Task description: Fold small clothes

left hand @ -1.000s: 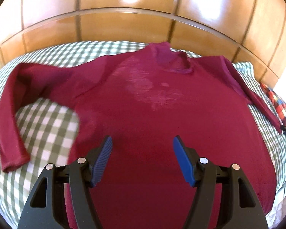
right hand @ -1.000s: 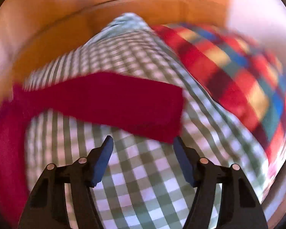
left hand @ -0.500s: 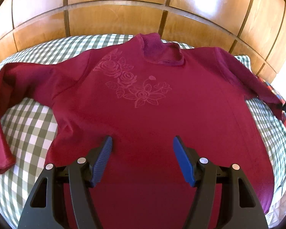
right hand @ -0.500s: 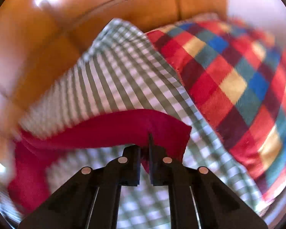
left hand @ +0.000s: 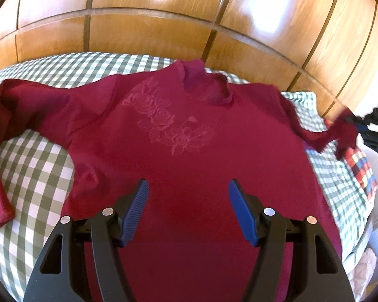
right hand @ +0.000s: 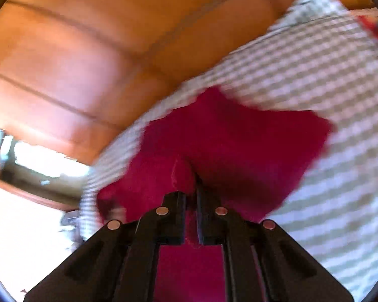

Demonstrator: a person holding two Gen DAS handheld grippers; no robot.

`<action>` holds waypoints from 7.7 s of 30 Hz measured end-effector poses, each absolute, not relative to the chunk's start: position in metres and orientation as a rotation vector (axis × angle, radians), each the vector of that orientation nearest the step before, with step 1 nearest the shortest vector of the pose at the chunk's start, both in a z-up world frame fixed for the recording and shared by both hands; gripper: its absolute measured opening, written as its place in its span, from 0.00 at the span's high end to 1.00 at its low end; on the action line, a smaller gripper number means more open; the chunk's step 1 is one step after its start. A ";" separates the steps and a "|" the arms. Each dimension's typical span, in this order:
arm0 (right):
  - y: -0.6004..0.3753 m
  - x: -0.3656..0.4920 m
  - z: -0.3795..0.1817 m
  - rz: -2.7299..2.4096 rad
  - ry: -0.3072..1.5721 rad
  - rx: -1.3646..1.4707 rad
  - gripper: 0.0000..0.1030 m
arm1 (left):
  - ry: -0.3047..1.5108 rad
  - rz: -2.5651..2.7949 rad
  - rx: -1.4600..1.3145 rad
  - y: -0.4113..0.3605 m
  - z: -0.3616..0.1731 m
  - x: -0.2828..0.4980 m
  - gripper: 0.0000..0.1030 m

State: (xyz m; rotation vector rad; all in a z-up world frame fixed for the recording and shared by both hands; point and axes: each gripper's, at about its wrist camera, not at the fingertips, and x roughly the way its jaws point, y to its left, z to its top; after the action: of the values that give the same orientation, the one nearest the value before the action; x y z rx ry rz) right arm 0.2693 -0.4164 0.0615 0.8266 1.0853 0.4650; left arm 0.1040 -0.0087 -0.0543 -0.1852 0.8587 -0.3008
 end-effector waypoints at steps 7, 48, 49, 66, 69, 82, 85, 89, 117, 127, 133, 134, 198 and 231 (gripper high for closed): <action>-0.296 0.304 0.086 0.771 1.063 0.882 0.54 | 0.816 -0.360 -0.229 -0.006 -0.039 0.107 0.30; -0.439 0.263 -0.063 0.421 1.001 0.899 0.87 | 0.663 -0.411 -0.321 0.044 0.019 0.171 0.99; -0.438 0.259 -0.069 0.411 1.026 0.887 0.85 | 0.718 -0.377 -0.281 0.050 0.000 0.170 1.00; -0.447 0.315 -0.018 0.220 0.981 0.596 0.35 | 0.916 -0.345 -0.633 0.098 -0.068 0.198 0.48; -0.443 0.355 -0.029 0.149 1.007 0.554 0.35 | 0.943 -0.296 -0.570 0.089 -0.075 0.211 0.81; -0.441 0.382 -0.059 0.042 1.045 0.530 0.83 | 0.754 -0.223 -0.068 0.034 -0.016 0.237 0.76; -0.454 0.368 -0.058 0.006 1.009 0.569 0.59 | 0.942 -0.048 -0.170 0.067 -0.062 0.261 0.62; -0.452 0.333 -0.029 -0.001 0.924 0.454 0.55 | 0.915 -0.043 -0.345 0.108 -0.070 0.232 0.62; -0.250 0.203 -0.007 0.432 0.982 0.134 0.33 | 0.757 0.196 -0.169 0.204 -0.043 -0.009 0.22; -0.264 0.159 -0.009 0.410 1.017 0.155 0.30 | 0.827 0.189 0.152 0.157 -0.080 0.055 0.39; -0.267 0.152 -0.008 0.404 1.018 0.157 0.30 | 0.817 0.100 -0.223 0.211 -0.049 0.067 0.94; -0.267 0.151 -0.008 0.404 1.019 0.157 0.30 | 0.779 0.073 -0.300 0.222 -0.032 0.064 0.94; -0.399 0.317 -0.008 0.172 1.059 0.385 0.93 | 0.947 -0.101 -0.494 0.113 -0.074 0.192 0.70; -0.397 0.324 0.012 0.167 0.947 0.254 0.95 | 0.851 -0.014 -0.385 0.118 -0.025 0.258 0.50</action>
State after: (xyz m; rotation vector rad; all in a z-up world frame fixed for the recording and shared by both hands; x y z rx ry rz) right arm 0.3237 -0.3972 0.0123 0.2544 0.9471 0.1672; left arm 0.2585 0.1175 -0.0251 -0.3848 0.8514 -0.0143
